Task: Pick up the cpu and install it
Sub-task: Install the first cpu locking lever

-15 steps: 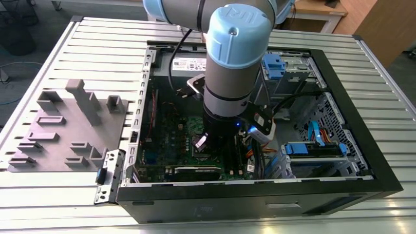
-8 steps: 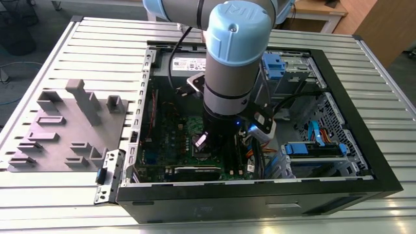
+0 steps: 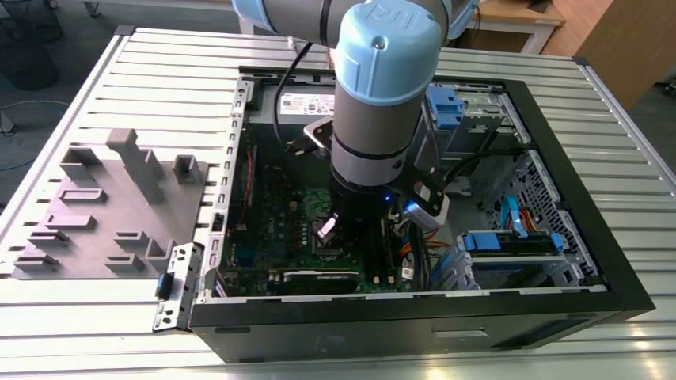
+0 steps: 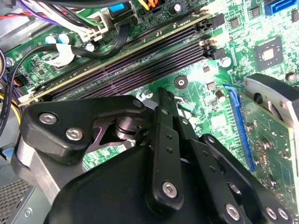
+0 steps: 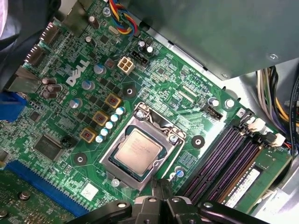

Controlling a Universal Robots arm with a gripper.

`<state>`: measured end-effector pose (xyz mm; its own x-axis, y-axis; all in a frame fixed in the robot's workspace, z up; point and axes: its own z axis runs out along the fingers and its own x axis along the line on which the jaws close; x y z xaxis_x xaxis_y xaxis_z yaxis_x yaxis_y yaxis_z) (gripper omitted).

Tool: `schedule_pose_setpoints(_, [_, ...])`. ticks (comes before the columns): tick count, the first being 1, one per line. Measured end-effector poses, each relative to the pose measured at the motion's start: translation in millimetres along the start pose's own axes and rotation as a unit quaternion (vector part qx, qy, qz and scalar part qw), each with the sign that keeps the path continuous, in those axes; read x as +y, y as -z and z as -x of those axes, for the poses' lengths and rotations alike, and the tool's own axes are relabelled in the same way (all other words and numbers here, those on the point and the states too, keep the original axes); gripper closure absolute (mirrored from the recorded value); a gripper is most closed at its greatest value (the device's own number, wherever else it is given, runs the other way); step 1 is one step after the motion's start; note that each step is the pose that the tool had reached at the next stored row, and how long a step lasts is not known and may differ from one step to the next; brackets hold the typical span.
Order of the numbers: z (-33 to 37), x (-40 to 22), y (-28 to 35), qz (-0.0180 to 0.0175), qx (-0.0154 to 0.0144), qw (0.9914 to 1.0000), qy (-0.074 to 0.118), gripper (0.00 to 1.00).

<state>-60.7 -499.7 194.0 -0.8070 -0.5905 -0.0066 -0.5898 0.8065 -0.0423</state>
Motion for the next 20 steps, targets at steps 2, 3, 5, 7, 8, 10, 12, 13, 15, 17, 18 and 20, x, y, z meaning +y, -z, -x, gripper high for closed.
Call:
schedule_pose_setpoints(2, [-0.1,0.2,-2.3,-0.0010,-0.0010,1.00000,0.000,0.89])
schedule_pose_setpoints(3, [-0.2,0.1,-3.5,-0.0019,-0.0014,1.00000,0.000,0.89])
schedule_pose_setpoints(5, [-0.1,0.3,-6.8,-0.0030,-0.0030,0.99999,0.000,0.89])
schedule_pose_setpoints(7, [-0.1,0.3,-8.3,-0.0038,-0.0035,0.99999,0.000,0.89])
schedule_pose_setpoints(8, [-0.1,0.3,-8.7,-0.0039,-0.0036,0.99999,0.000,0.89])
schedule_pose_setpoints(10, [-0.1,0.4,-9.1,-0.0037,-0.0039,0.99999,0.000,0.89])
schedule_pose_setpoints(12, [0.0,0.4,-9.1,-0.0037,-0.0039,0.99999,0.000,0.89])
schedule_pose_setpoints(13, [0.0,0.4,-9.1,-0.0037,-0.0039,0.99999,0.000,0.89])
schedule_pose_setpoints(15, [0.1,0.4,-7.4,-0.0034,-0.0045,0.99998,0.000,0.89])
schedule_pose_setpoints(17, [0.4,0.4,-3.7,-0.0030,-0.0051,0.99998,0.000,0.89])
schedule_pose_setpoints(18, [0.4,0.2,-0.7,-0.0033,-0.0047,0.99998,0.000,0.89])
schedule_pose_setpoints(20, [0.2,0.0,4.8,-0.0035,-0.0043,0.99998,0.000,0.89])
